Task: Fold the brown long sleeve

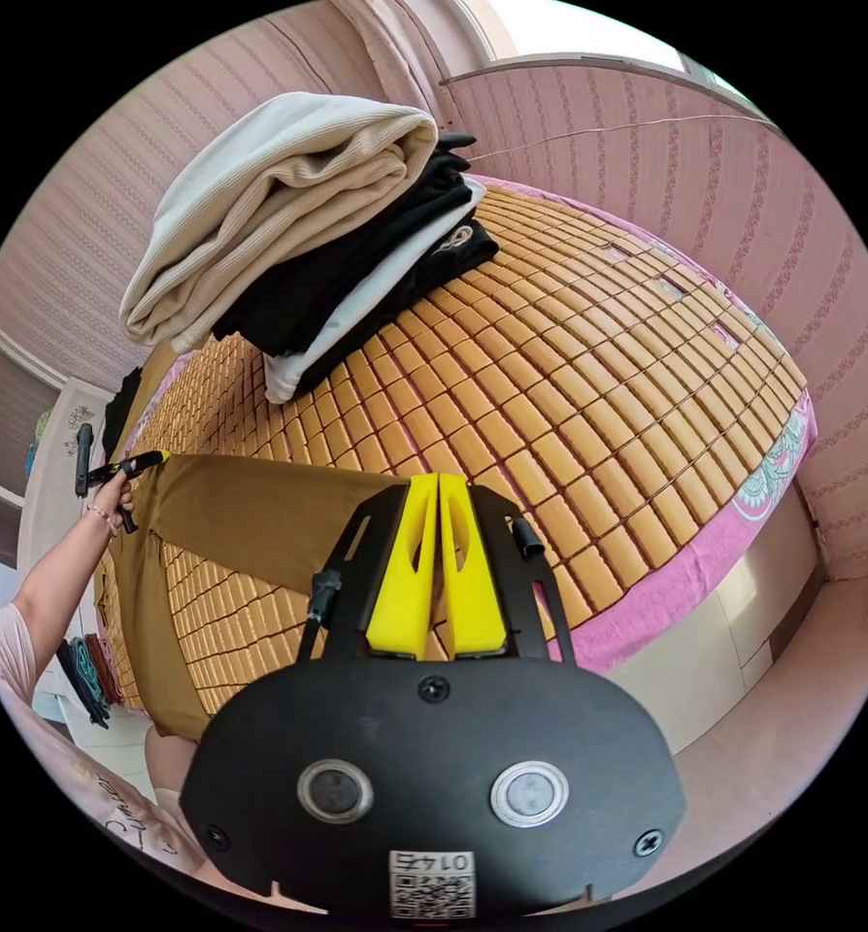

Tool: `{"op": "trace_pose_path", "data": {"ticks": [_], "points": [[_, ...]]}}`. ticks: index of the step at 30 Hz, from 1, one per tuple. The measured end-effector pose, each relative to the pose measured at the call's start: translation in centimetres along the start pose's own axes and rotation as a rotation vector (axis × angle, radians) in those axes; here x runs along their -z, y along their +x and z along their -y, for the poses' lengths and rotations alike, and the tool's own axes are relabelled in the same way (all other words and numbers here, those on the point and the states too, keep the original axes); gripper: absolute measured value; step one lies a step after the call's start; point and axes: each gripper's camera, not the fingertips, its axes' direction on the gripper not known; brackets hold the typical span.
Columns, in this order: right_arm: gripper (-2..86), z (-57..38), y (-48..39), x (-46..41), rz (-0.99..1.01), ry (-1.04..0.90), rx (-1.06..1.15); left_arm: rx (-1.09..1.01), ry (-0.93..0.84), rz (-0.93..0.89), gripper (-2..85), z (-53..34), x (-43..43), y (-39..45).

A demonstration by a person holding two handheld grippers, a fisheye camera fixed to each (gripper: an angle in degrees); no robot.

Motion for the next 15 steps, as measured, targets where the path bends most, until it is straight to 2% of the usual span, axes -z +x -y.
{"op": "trace_pose_path", "data": {"ticks": [6,11,15], "points": [[-0.3,-0.1,-1.7,-0.8,-0.051,-0.009,-0.042,-0.055,0.023,0.071,-0.9,-0.9,2.7,-0.7],[-0.2,-0.6,-2.1,-0.7,-0.096,0.018,-0.113,0.013,0.071,0.052,-0.8,-1.6,5.0,-3.1],[-0.1,-1.4,-2.6,-0.3,-0.016,0.037,-0.126,0.085,0.123,0.017,-0.2,-3.3,9.2,-5.0]]}}
